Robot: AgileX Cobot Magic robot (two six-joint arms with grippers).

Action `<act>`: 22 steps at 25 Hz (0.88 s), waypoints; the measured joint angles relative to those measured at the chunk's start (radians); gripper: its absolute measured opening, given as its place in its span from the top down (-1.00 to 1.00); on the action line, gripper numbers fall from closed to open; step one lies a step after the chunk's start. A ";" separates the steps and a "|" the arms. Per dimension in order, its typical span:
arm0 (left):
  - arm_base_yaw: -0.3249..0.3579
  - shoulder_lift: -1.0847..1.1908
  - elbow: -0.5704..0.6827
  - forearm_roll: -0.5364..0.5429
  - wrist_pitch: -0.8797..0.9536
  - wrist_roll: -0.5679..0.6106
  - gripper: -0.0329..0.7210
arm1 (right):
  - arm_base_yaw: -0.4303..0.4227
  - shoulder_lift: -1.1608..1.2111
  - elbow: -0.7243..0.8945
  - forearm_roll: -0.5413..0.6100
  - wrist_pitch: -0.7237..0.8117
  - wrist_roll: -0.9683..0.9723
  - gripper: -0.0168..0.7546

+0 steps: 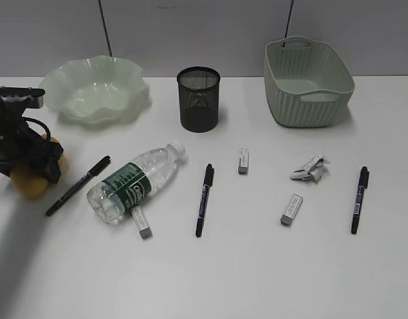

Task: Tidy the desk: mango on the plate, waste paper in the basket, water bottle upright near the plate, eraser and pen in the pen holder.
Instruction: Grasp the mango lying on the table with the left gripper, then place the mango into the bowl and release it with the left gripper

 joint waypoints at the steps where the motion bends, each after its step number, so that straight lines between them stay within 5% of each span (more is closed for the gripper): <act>1: 0.000 -0.001 -0.001 -0.001 0.018 0.000 -0.59 | 0.000 0.000 0.000 0.000 0.000 0.000 -0.55; 12: -0.001 -0.135 -0.157 -0.012 0.201 0.000 -0.59 | 0.000 0.000 0.000 0.000 0.000 0.000 -0.55; 22: -0.003 -0.019 -0.478 -0.142 0.021 0.000 -0.59 | 0.000 0.000 0.000 0.000 0.000 0.000 -0.55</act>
